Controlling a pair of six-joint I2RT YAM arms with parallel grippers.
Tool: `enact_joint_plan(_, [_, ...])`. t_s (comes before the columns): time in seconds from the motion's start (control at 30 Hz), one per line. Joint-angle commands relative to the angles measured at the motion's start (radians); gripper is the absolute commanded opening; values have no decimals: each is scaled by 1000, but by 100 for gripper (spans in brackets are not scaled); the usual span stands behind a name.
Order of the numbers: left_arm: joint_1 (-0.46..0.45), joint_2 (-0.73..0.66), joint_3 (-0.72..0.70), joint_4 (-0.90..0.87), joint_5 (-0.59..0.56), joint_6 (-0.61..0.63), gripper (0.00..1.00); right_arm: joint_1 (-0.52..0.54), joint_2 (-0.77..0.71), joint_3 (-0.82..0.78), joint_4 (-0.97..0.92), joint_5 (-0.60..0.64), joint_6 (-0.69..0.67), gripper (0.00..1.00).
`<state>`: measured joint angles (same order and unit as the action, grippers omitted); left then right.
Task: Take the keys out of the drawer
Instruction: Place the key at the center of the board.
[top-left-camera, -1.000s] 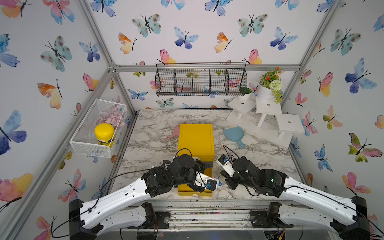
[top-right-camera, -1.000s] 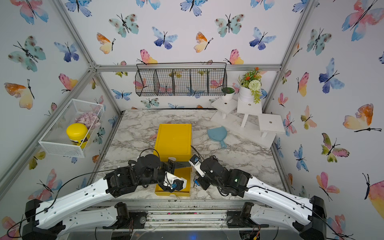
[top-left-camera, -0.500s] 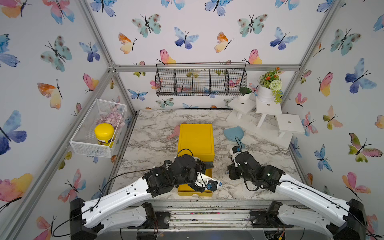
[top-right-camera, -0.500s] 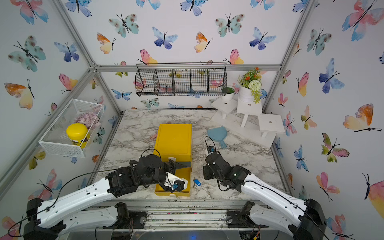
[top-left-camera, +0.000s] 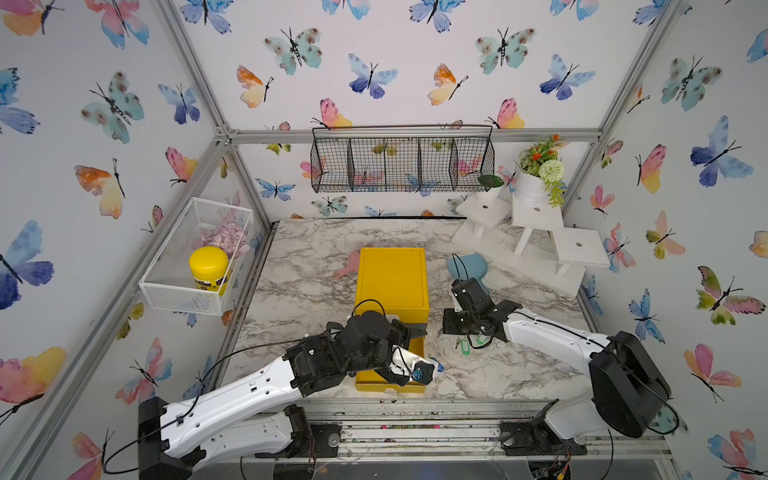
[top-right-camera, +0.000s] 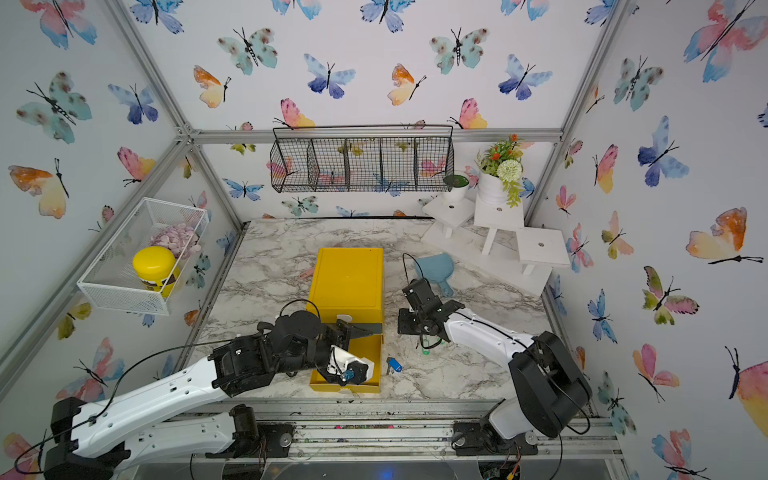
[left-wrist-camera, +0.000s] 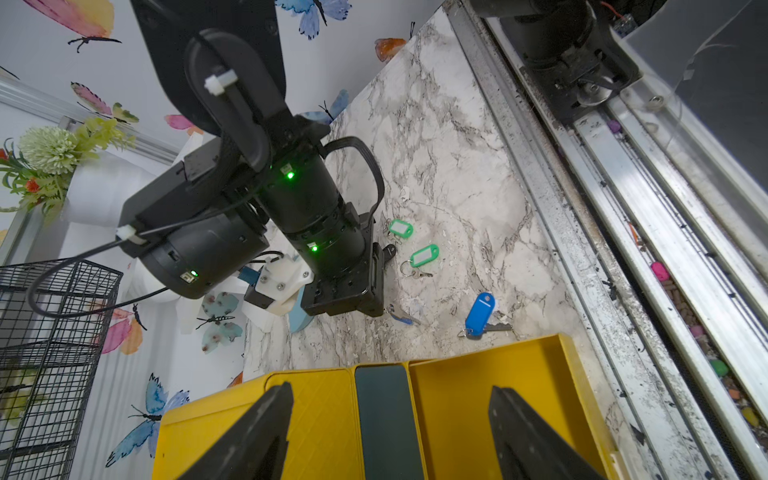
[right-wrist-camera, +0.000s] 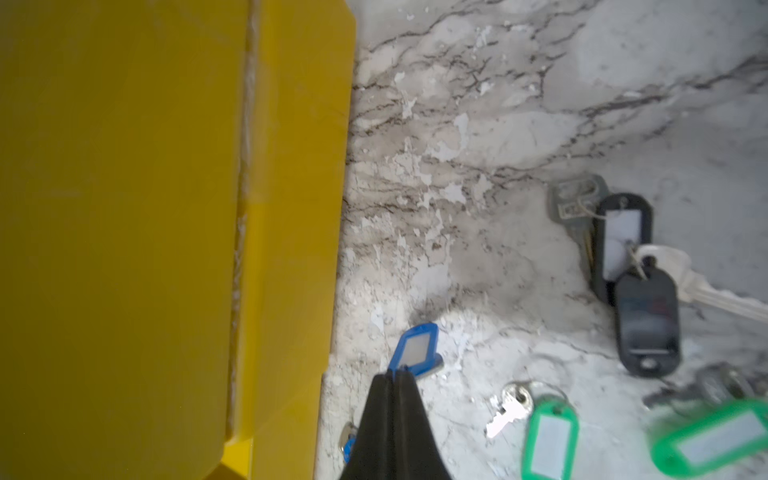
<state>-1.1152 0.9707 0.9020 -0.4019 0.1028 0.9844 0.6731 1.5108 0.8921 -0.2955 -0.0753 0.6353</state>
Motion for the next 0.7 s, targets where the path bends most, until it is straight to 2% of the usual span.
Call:
enact_joint_plan(0.0, [-8, -28, -9, -5, -50, -1, 80, -7, 50, 43, 53, -51, -7, 2])
enact_joint_plan(0.3, [-7, -60, -48, 12, -130, -41, 80, -32, 130, 99, 39, -43, -77, 2])
enact_joint_plan(0.67, [-8, -61, -55, 6, -153, -99, 80, -73, 190, 104, 65, -69, -113, 2])
